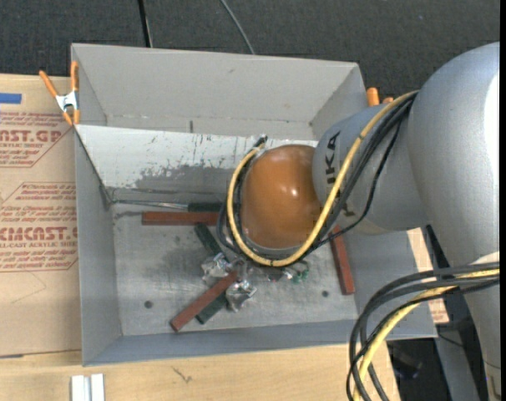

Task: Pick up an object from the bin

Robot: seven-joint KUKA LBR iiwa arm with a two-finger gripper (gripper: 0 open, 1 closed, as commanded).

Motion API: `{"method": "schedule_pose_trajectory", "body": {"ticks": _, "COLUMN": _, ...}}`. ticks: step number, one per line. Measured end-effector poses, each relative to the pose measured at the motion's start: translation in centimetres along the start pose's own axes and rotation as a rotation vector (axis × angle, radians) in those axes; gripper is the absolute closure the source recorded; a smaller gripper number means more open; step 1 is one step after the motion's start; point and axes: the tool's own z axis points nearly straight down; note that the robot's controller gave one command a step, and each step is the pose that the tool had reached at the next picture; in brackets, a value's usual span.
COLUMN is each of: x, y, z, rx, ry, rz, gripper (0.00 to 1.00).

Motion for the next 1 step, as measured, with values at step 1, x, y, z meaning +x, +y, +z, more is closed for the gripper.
{"method": "schedule_pose_trajectory", "body": {"ticks": 1, "x": -0.8, "y": -0.47, "z": -16.77, "rx": 0.006, "ry": -0.017, "rz": -0.022, "gripper": 1.0}}
